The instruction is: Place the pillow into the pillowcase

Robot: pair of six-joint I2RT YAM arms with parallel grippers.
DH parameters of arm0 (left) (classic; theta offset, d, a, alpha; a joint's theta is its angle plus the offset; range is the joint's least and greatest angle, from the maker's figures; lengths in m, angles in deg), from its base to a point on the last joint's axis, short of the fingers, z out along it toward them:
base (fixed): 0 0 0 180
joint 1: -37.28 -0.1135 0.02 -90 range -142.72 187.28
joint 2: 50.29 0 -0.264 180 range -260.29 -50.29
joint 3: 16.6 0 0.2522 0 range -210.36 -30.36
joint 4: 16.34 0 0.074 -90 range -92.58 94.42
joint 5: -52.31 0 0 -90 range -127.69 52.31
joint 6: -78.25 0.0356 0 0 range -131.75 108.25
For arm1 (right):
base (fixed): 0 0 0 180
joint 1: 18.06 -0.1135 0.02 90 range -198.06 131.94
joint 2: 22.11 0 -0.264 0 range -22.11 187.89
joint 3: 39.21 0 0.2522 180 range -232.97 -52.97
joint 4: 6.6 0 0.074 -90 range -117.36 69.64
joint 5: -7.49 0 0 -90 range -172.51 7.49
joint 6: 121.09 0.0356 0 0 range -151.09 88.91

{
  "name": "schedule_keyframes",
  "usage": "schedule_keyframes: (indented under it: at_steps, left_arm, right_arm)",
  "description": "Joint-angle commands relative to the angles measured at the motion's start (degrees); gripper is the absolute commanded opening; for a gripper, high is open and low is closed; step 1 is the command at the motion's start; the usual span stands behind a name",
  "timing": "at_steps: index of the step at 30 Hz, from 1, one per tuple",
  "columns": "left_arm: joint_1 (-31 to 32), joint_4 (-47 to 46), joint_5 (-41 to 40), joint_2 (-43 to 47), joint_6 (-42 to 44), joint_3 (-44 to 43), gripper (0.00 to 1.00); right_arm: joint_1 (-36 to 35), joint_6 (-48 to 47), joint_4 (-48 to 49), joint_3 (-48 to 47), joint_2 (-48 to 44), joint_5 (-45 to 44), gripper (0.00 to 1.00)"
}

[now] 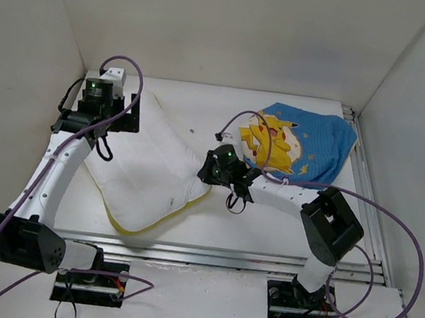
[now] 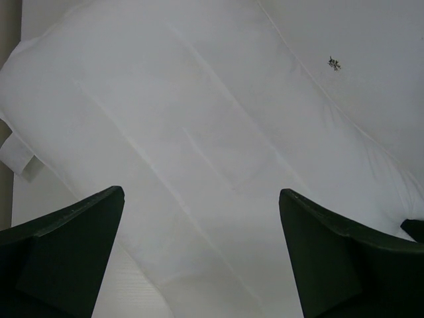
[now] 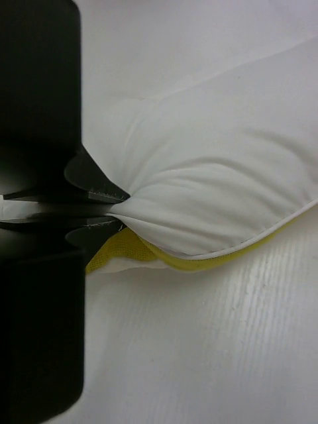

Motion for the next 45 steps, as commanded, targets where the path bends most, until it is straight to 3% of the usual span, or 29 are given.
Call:
schedule_keyframes:
  at_steps: [1, 8, 11, 15, 23, 26, 27, 30, 33, 37, 42, 45]
  left_arm:
    - [0.1, -0.9, -0.1, -0.5, 0.0, -3.5, 1.0]
    - [0.1, -1.4, 5.2, -3.6, 1.5, -3.4, 1.0]
    - [0.1, -1.3, 5.3, -5.5, 1.5, -3.7, 1.0]
    - [0.1, -1.5, 6.7, -7.9, 1.5, -4.0, 1.0]
    - [0.1, -5.3, 17.4, -11.2, 1.5, -3.4, 0.99]
    - [0.1, -5.6, 19.1, -12.6, 1.2, -4.4, 1.0]
    - [0.1, -5.3, 19.8, -13.0, 1.2, -4.6, 1.0]
    - [0.1, -6.1, 24.3, -14.4, 0.7, -4.6, 0.99]
    - [0.8, -6.5, 25.5, -15.2, 0.5, -4.7, 0.99]
    - [0.8, -7.0, 26.7, -14.9, 0.0, -4.4, 0.99]
    - [1.4, -7.6, 28.7, -14.4, -0.7, -3.9, 0.99]
    - [1.9, -7.3, 28.0, -13.6, -0.7, -4.4, 0.99]
  right_arm:
    - [3.1, -10.9, 0.3, -7.1, -0.9, -0.7, 0.0]
    - [8.2, -34.6, -4.7, -21.4, 7.0, 3.2, 0.0]
    - [10.4, -38.3, -7.0, -27.9, 10.6, 10.0, 0.0]
    - [13.7, -41.5, -7.4, -35.9, 15.4, 18.8, 0.08]
    - [16.0, -38.7, -8.6, -45.7, 25.1, 17.2, 0.3]
    - [16.4, -38.7, -9.1, -45.6, 23.1, 15.6, 0.35]
    - [17.0, -38.6, -9.3, -45.6, 22.2, 15.5, 0.52]
    - [17.7, -38.0, -12.5, -44.5, 17.7, 13.6, 0.86]
    - [17.7, -38.1, -13.3, -39.5, 10.4, 10.2, 0.98]
    - [18.5, -34.8, -14.9, -31.8, -0.2, 1.0, 0.98]
    - [22.7, -28.9, -15.6, -17.3, -7.5, 1.9, 0.95]
    - [23.5, -26.5, -15.8, -10.9, -6.6, 1.7, 0.9]
